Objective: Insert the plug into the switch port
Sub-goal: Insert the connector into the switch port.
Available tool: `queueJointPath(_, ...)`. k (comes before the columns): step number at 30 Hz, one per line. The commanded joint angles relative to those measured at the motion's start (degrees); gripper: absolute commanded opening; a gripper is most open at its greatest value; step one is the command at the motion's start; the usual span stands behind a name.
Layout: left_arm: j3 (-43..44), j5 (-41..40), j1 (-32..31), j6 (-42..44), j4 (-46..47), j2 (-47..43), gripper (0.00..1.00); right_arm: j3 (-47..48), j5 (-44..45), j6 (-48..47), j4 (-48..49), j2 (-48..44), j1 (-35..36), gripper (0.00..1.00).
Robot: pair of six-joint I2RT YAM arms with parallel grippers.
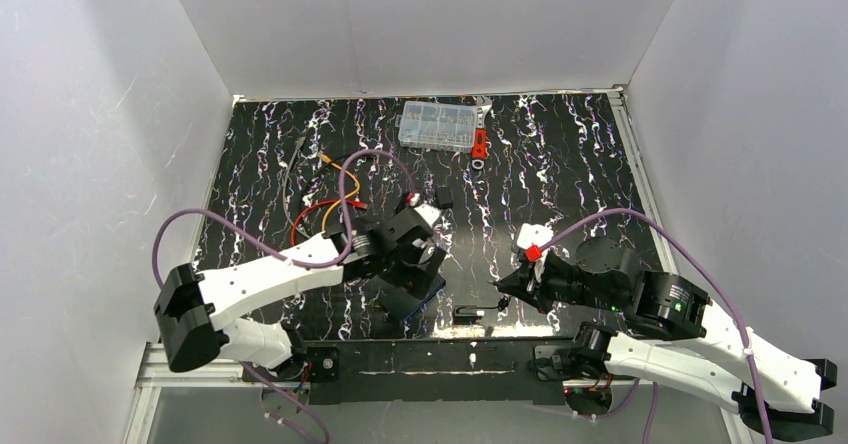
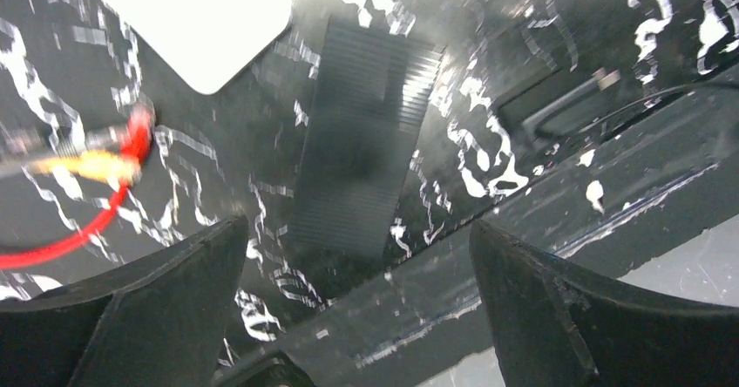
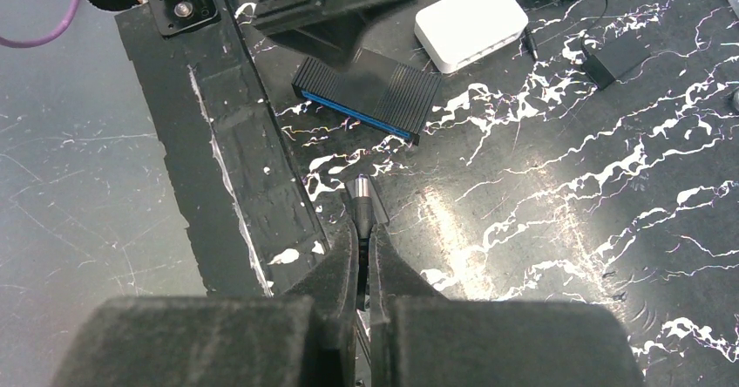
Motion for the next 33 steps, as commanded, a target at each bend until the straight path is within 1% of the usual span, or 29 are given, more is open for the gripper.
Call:
queueJointPath(1,-7.0,0.7,-0.3,-14.7,-4.6,-5.7,0.98,1.6,0.4,-0.5,1.7,0.3,0.1,0.01)
queueJointPath(4,-11.3,4.9,-0.3,-19.6,-2.9,-9.1,0.98,1.6,-0.1,-0.7,2.3,0.9,0.1,0.01)
queueJointPath(8,-15.8,11.2,-0.5,-22.9,1.1,-11.8,0.98,1.7,-0.6,-0.7,2.4,1.7,0.1,0.01)
queueJointPath(12,-18.0,17.7,-0.7,-24.8,4.3,-12.2,0.98,1.6,-0.9,-0.7,2.5,1.8,0.1,0.01)
queueJointPath(15,-18.8,20.0,-1.0,-26.1,5.9,-11.3,0.98,1.5,-1.1,-0.5,2.5,2.0,0.1,0.01)
queueJointPath(19,-20.2,18.4,-1.1,-27.8,5.9,-10.1,0.98,1.5,-1.4,-0.2,2.4,2.1,0.1,0.01)
queueJointPath(27,-20.2,10.9,-1.1,-31.0,2.2,-5.9,0.98,1.3,-1.9,0.2,2.3,2.2,0.1,0.01)
queueJointPath(33,-20.6,6.1,-1.1,-31.7,3.0,-3.8,0.98,1.0,-1.9,0.2,2.8,2.1,0.1,0.01)
